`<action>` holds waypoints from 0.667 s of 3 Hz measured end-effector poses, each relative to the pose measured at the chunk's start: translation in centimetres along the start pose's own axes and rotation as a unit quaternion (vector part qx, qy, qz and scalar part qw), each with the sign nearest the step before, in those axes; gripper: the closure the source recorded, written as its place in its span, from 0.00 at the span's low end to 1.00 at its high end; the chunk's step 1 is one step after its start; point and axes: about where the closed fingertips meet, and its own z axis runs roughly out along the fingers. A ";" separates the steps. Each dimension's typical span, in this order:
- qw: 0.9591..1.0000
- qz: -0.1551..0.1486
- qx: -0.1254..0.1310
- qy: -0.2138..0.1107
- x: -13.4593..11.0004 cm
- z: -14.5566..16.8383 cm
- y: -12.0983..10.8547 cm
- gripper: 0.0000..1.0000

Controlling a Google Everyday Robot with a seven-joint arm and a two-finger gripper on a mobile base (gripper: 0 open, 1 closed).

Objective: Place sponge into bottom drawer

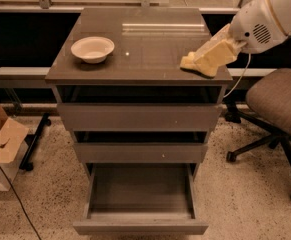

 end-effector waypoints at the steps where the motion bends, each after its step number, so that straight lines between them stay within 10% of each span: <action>1: 1.000 -0.024 -0.008 -0.010 -0.2 1.4 1.5 1.00; 2: 0.999 -0.017 -0.042 -0.013 1.7 4.1 4.1 1.00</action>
Offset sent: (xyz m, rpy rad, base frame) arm -0.0516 0.0466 -0.0837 0.0683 0.0834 0.1249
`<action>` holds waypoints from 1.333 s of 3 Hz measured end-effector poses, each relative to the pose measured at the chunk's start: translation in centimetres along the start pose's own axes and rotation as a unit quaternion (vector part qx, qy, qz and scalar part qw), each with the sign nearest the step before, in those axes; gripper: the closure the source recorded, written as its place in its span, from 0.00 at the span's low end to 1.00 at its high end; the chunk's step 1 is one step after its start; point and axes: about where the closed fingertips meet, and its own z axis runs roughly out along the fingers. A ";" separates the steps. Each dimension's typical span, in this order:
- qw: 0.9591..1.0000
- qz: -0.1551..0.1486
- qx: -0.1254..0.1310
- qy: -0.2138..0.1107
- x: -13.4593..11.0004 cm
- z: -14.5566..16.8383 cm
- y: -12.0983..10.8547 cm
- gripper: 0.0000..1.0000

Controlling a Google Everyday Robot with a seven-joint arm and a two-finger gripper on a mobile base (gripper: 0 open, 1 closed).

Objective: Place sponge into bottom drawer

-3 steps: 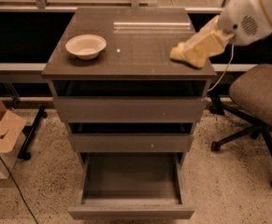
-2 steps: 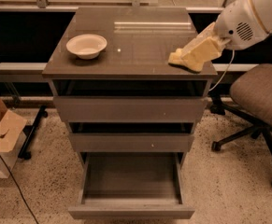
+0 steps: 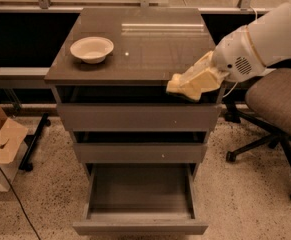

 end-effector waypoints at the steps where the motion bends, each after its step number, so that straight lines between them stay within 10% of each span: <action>1: 0.999 0.028 -0.017 0.000 3.1 3.6 1.8 1.00; 3: 0.991 0.113 -0.074 -0.015 10.9 13.2 2.2 1.00; 4: 0.980 0.160 -0.119 -0.018 16.3 19.4 1.7 1.00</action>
Offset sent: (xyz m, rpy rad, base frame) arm -0.0122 0.0231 -0.1808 0.1588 0.2492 -0.0804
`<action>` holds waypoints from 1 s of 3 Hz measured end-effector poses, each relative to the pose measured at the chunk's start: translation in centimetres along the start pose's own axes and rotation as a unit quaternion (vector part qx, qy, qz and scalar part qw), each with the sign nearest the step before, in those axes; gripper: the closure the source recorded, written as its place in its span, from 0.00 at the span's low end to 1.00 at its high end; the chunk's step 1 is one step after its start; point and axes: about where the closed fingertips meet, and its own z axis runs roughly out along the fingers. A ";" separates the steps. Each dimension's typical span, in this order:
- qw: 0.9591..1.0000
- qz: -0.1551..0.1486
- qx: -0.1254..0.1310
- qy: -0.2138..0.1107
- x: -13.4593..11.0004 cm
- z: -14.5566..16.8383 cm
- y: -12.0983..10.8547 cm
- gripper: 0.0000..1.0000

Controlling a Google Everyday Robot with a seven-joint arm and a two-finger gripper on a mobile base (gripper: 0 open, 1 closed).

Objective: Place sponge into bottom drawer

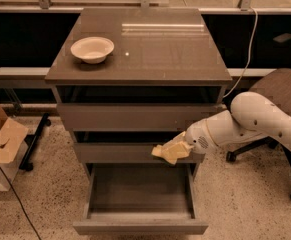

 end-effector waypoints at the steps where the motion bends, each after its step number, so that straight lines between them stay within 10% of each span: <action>1: 1.000 0.000 0.000 0.000 0.0 0.0 0.0 1.00; 3: 0.999 0.012 0.027 0.035 3.4 4.7 -2.3 1.00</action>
Offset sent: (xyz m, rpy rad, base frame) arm 0.0056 0.0108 -0.0602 -0.1417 0.0509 -0.0445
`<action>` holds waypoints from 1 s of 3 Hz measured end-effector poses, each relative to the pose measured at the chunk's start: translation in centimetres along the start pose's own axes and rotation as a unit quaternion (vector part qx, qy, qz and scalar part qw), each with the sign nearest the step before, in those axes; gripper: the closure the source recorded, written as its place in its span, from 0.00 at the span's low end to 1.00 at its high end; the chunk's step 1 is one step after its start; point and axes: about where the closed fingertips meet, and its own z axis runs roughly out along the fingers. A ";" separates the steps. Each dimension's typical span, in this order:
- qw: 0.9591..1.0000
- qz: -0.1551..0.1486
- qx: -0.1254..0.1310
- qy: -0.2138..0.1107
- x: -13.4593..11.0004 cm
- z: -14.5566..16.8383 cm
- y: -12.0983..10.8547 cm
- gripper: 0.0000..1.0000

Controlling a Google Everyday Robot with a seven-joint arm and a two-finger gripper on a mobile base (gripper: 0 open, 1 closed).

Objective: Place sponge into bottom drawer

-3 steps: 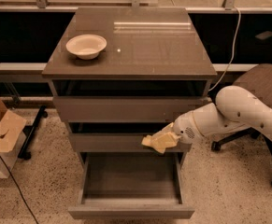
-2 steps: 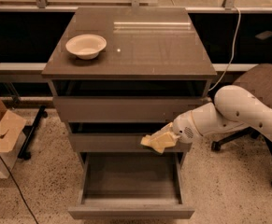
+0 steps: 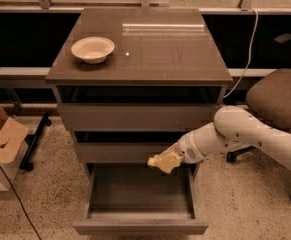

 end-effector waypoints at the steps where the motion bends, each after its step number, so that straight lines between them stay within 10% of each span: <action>1: 1.000 0.010 0.003 -0.005 3.0 3.6 -2.9 1.00; 3: 0.997 0.068 -0.009 -0.035 9.2 9.3 -8.0 1.00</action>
Offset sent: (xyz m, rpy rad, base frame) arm 0.0288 -0.0165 -0.1359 0.0585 0.0242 -0.0840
